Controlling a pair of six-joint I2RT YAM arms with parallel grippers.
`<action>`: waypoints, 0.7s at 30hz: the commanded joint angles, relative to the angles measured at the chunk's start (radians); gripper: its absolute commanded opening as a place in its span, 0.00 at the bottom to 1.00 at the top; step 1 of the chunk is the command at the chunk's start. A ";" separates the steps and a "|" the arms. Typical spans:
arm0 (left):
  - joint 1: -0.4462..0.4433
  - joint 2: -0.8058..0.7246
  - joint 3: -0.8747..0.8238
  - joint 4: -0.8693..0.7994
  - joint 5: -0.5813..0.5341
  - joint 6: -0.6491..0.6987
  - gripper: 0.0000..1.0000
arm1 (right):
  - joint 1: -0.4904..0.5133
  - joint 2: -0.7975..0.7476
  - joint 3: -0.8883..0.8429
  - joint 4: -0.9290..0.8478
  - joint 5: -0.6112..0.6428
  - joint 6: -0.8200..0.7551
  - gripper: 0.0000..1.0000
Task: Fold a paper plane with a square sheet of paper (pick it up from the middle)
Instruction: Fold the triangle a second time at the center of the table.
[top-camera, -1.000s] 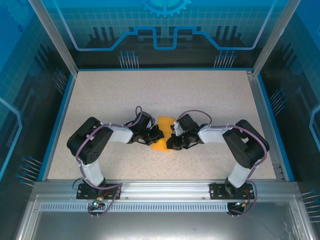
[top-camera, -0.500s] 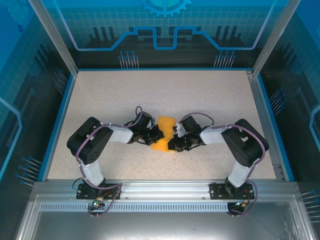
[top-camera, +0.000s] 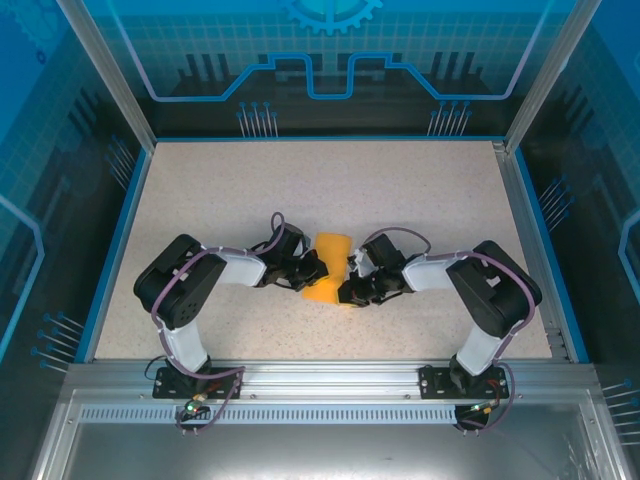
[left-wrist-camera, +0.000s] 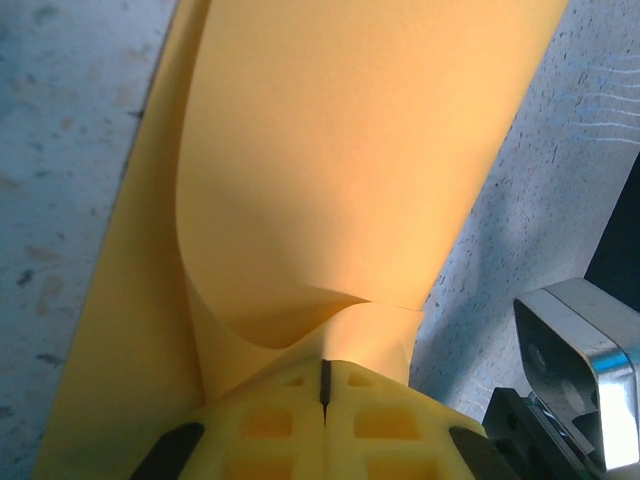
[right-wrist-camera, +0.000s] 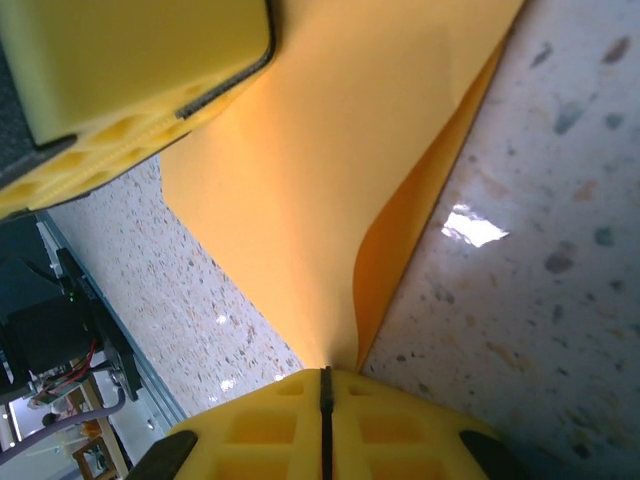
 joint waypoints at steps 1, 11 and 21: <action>-0.009 0.019 -0.018 -0.102 -0.049 0.008 0.00 | -0.006 -0.009 -0.032 -0.124 0.003 -0.013 0.09; -0.008 0.011 -0.018 -0.099 -0.041 0.012 0.00 | -0.006 -0.146 0.028 -0.087 0.063 0.058 0.09; -0.010 0.014 -0.011 -0.096 -0.033 0.015 0.00 | 0.030 -0.014 0.148 -0.034 0.069 0.120 0.08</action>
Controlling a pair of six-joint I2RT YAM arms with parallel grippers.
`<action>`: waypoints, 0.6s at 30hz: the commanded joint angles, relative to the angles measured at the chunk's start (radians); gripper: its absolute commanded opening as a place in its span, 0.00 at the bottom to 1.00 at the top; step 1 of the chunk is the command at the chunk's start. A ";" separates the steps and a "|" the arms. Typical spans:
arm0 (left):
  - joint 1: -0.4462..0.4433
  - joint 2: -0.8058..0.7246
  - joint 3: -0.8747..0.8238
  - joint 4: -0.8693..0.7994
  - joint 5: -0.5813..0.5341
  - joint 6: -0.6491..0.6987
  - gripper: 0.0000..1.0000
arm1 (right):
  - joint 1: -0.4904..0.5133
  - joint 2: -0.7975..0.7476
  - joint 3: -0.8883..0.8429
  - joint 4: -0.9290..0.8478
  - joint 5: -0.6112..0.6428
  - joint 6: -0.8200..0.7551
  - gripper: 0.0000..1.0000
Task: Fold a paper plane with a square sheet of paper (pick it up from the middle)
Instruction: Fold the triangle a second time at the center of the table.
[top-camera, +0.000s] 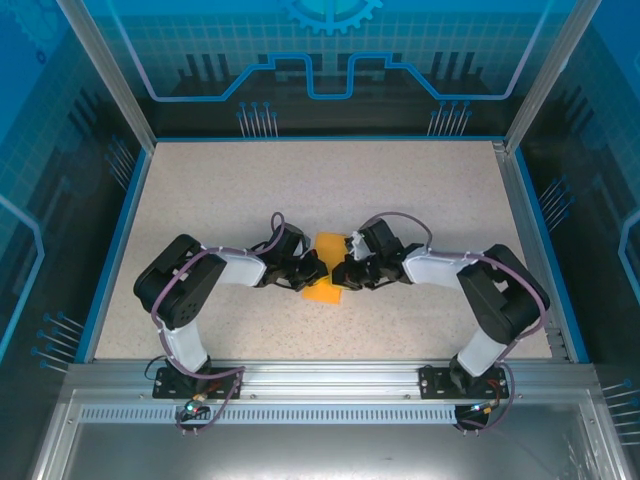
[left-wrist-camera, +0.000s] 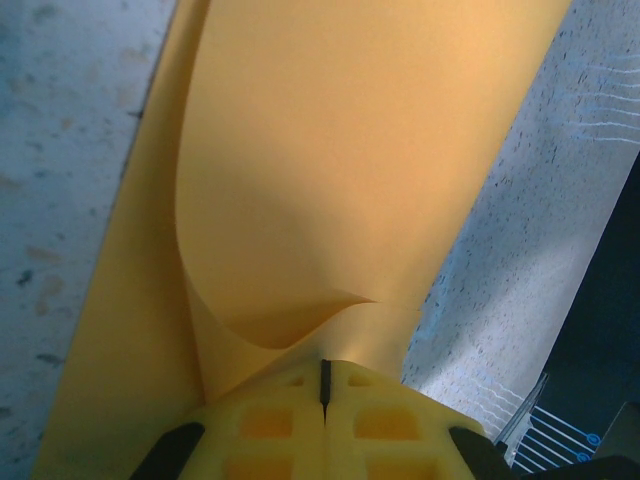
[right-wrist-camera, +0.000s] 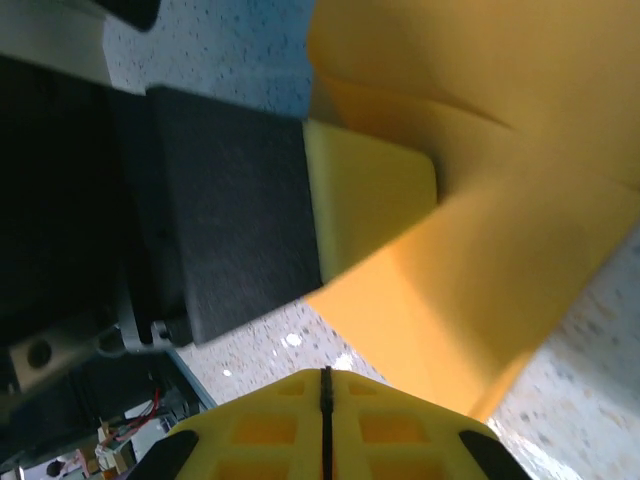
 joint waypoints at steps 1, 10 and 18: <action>-0.010 0.014 -0.009 -0.096 -0.030 0.015 0.00 | 0.027 0.039 0.029 -0.012 0.013 0.015 0.09; -0.012 0.014 -0.006 -0.091 -0.029 0.014 0.00 | 0.041 0.114 0.020 -0.059 0.024 -0.017 0.09; -0.010 -0.014 0.013 -0.098 -0.022 0.035 0.00 | 0.032 0.155 -0.034 -0.095 0.045 -0.038 0.07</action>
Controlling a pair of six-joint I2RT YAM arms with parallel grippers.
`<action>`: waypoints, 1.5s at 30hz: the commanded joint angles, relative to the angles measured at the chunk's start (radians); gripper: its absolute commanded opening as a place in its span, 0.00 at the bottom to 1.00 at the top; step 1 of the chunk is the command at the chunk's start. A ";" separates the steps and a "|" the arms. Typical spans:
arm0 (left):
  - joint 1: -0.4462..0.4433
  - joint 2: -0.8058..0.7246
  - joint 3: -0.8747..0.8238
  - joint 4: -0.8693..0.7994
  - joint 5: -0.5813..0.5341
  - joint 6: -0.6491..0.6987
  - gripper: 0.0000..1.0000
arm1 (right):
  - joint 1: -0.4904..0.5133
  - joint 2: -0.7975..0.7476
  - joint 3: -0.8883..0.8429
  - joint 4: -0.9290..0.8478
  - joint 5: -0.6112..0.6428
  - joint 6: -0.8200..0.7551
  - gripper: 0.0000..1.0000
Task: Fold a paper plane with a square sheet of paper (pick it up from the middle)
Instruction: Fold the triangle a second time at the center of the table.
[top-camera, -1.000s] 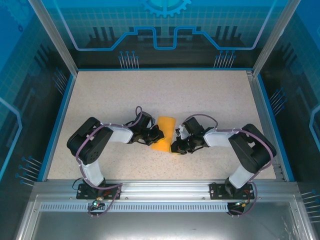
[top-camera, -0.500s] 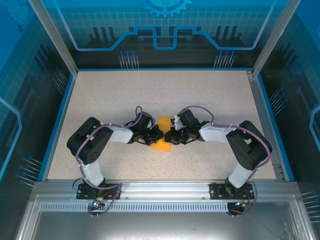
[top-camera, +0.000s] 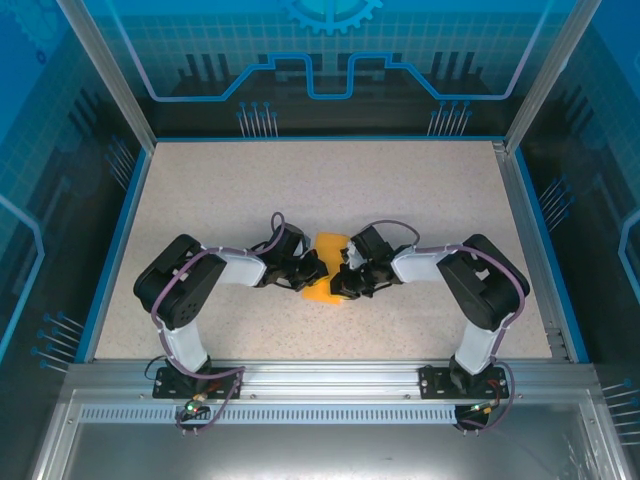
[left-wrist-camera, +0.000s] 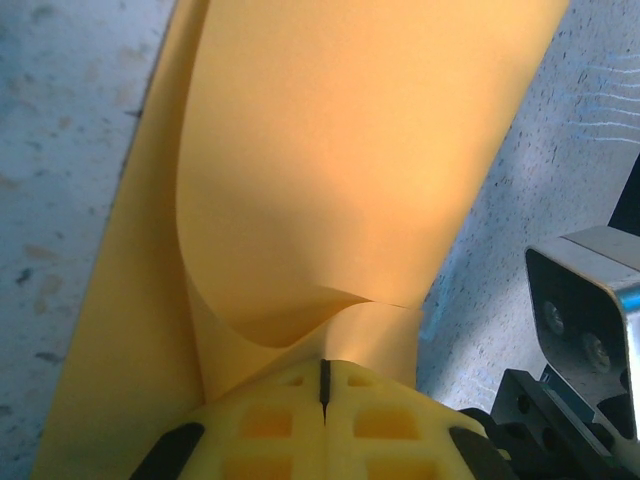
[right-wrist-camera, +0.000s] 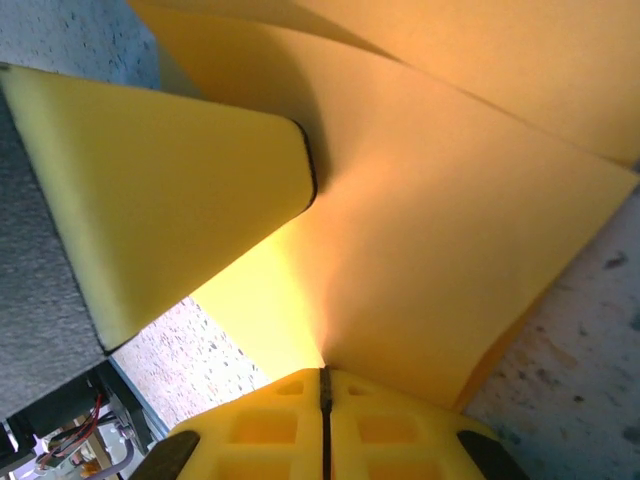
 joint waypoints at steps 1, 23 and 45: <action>-0.007 -0.018 0.020 -0.102 -0.017 0.040 0.00 | 0.003 0.045 -0.051 -0.058 0.026 -0.013 0.07; -0.022 -0.071 0.031 -0.131 -0.009 0.069 0.08 | -0.008 0.061 -0.054 -0.080 0.046 -0.030 0.05; 0.084 0.007 0.054 -0.141 -0.056 0.146 0.05 | -0.014 0.064 -0.045 -0.195 0.110 -0.092 0.00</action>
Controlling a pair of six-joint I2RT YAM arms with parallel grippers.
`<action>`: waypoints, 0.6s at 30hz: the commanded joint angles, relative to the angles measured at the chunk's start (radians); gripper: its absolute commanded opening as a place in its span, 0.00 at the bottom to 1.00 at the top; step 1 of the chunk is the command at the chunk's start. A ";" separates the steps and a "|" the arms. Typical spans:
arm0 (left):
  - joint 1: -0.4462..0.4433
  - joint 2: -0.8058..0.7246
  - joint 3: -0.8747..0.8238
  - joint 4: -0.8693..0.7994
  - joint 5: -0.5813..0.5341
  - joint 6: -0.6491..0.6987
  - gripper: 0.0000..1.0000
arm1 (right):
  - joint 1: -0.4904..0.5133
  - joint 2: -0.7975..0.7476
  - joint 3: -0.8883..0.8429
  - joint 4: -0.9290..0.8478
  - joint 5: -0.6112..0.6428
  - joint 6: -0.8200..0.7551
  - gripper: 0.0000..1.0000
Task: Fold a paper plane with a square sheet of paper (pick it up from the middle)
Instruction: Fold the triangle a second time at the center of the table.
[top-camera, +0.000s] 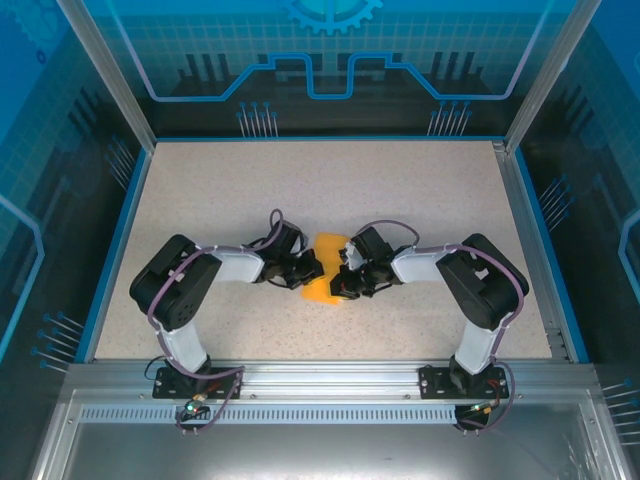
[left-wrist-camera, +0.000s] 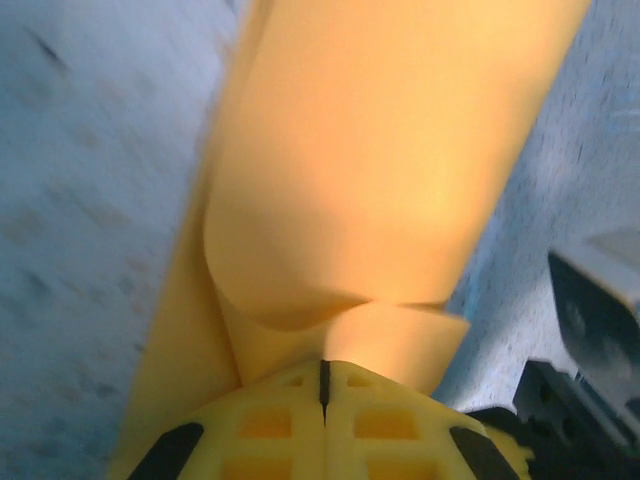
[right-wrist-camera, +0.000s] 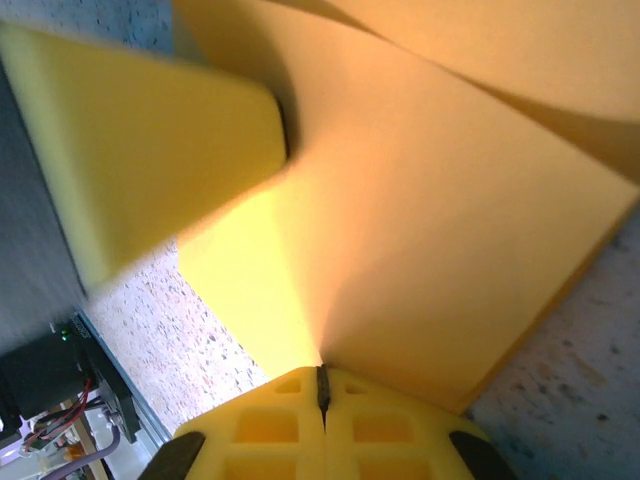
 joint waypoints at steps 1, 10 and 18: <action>0.047 0.025 0.026 -0.037 -0.048 0.049 0.06 | -0.009 0.058 -0.045 -0.192 0.119 -0.027 0.00; 0.106 0.056 0.067 -0.085 -0.043 0.088 0.05 | -0.010 0.053 -0.048 -0.177 0.108 -0.018 0.00; 0.150 0.032 0.118 -0.156 -0.041 0.129 0.05 | -0.010 0.059 -0.045 -0.165 0.090 -0.022 0.00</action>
